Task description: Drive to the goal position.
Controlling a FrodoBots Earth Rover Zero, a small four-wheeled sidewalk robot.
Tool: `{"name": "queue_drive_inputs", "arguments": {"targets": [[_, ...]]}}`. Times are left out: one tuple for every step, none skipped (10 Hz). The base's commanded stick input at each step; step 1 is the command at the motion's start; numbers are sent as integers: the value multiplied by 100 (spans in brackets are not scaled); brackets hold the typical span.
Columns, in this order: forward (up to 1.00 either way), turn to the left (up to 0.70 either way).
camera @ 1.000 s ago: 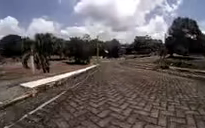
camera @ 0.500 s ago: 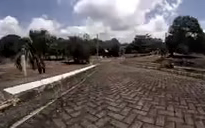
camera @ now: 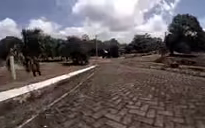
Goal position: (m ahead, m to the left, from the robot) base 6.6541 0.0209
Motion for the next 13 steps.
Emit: {"name": "queue_drive_inputs", "arguments": {"targets": [[100,0],[100,0],[100,0],[100,0],[100,0],[100,0],[100,0],[100,0],[100,0],[100,0],[100,0],[94,0],[85,0]]}}
